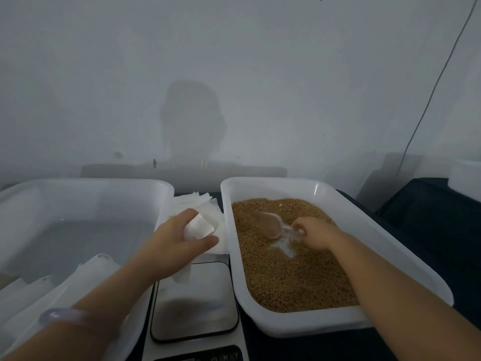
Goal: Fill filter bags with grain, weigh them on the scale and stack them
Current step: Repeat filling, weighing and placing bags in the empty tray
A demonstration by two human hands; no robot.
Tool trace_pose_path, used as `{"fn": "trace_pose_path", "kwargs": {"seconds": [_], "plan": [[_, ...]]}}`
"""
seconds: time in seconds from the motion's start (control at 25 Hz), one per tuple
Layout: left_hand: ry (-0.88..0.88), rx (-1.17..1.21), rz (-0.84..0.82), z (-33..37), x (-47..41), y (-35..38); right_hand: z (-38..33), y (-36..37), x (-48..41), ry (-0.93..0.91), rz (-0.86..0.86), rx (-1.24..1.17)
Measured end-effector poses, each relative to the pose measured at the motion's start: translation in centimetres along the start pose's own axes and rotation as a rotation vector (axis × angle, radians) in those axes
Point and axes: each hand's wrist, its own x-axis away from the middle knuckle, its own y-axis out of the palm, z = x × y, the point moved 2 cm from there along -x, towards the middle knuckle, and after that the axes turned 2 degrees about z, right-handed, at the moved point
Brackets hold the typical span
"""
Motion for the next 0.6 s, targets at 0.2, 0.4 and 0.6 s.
{"fn": "trace_pose_path", "kwargs": {"seconds": [0.2,0.4,0.6], "plan": [[-0.001,-0.012,-0.007,0.0,0.0,0.1,0.3,-0.8,1.9,-0.094,-0.159,-0.057],[-0.015,-0.02,-0.02,0.1,-0.1,0.2,1.5,-2.4,4.9,-0.156,-0.257,-0.025],[-0.017,-0.008,-0.014,0.2,0.0,0.1,2.2,-2.3,7.2,-0.266,0.043,0.251]]}}
